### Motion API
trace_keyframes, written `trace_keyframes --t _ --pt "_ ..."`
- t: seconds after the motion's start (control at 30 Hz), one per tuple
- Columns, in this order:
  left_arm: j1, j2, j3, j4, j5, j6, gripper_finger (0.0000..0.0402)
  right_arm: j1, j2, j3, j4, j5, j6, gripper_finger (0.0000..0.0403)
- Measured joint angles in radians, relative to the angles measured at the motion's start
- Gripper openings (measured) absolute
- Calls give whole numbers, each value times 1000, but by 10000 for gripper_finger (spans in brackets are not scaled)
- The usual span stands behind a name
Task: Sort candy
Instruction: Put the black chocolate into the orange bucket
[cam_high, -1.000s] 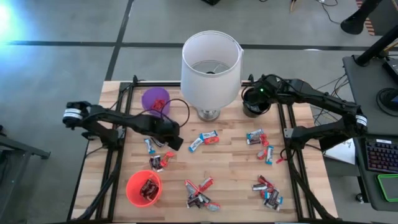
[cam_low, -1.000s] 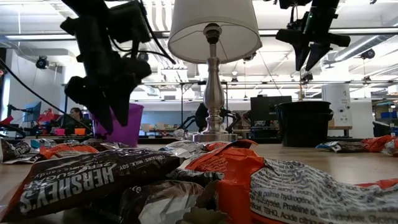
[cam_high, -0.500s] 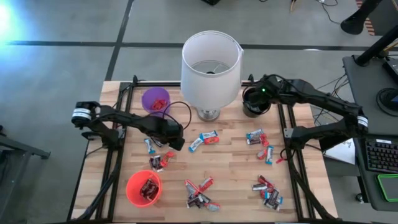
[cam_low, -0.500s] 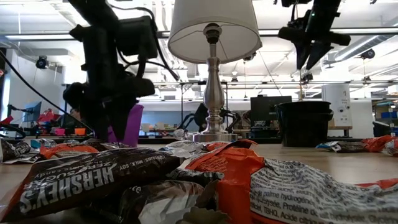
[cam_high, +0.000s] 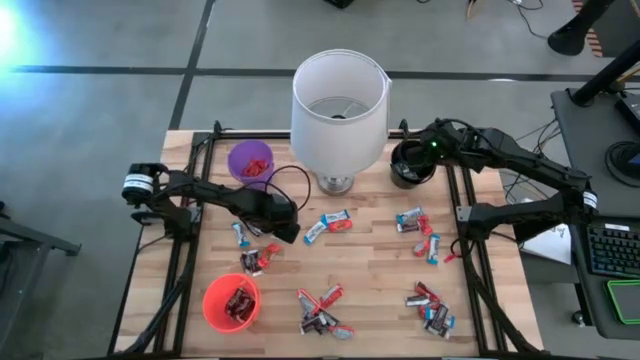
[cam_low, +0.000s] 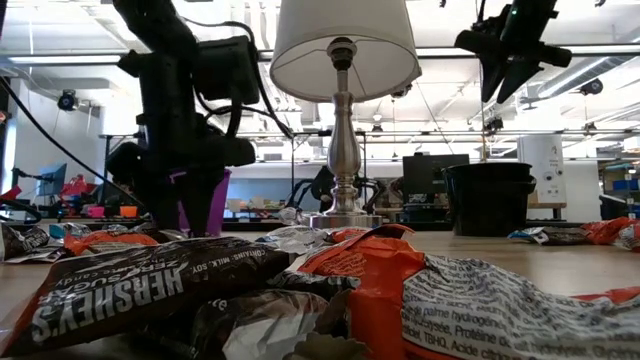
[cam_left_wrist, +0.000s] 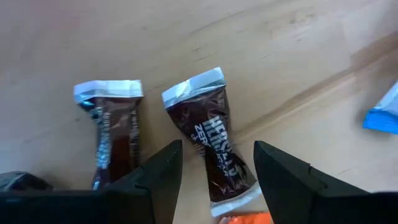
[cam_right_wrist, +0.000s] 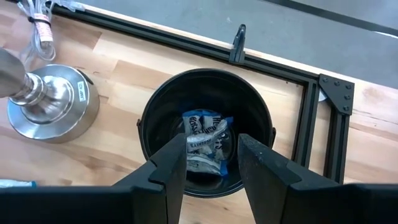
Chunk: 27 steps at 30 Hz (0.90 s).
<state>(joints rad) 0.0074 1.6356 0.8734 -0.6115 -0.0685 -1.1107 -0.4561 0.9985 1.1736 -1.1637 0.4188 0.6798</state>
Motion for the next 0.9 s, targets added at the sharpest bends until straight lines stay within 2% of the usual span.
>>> trace_keyframes --t 0.13,0.27,0.67,0.9 --pt "0 0 0 4 0 1 171 0 -5 0 -1 0 -3 132" --pt "0 0 -1 3 0 2 146 0 -4 0 -1 0 -12 132" --pt "0 0 -6 -2 7 59 13 0 -3 0 -2 0 -12 132" --pt "-1 -1 44 -25 55 168 3 0 -3 0 -3 0 -7 132"
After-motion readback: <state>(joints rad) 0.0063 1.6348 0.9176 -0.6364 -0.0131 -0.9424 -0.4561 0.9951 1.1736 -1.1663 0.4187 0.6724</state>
